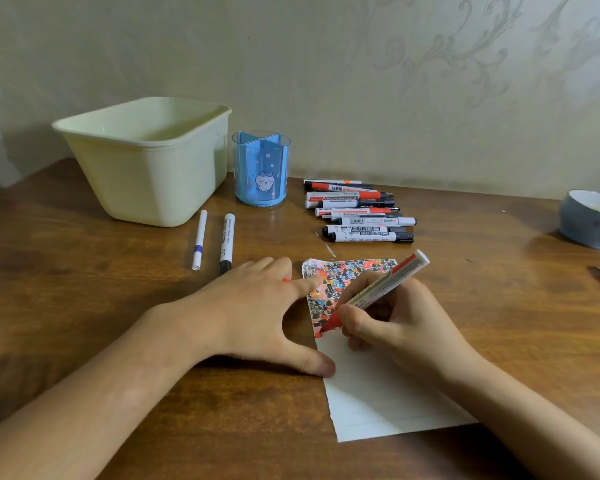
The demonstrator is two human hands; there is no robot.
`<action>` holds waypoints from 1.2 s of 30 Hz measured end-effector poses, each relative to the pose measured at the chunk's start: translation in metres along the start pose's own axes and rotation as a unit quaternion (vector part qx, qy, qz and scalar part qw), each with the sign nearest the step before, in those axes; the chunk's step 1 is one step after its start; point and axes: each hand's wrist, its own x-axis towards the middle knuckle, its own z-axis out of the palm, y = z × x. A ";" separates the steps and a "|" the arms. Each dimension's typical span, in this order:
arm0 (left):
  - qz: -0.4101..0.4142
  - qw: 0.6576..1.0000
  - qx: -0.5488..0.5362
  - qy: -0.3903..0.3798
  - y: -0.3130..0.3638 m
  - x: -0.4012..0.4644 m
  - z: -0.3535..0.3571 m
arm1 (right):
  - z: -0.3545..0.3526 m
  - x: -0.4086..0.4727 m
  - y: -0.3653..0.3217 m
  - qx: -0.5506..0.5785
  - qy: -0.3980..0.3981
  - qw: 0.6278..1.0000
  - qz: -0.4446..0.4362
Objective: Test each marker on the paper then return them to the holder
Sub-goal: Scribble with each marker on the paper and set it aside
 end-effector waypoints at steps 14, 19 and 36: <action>-0.005 1.000 -0.004 -0.011 0.000 0.000 -0.001 | -0.002 0.002 0.005 0.023 -0.004 1.000 0.002; -0.003 1.000 -0.018 -0.015 -0.002 0.001 -0.001 | -0.004 0.004 0.007 0.095 0.008 0.995 0.015; -0.039 0.961 -0.252 0.105 -0.014 0.006 0.000 | -0.017 0.010 0.003 0.227 0.051 0.970 0.071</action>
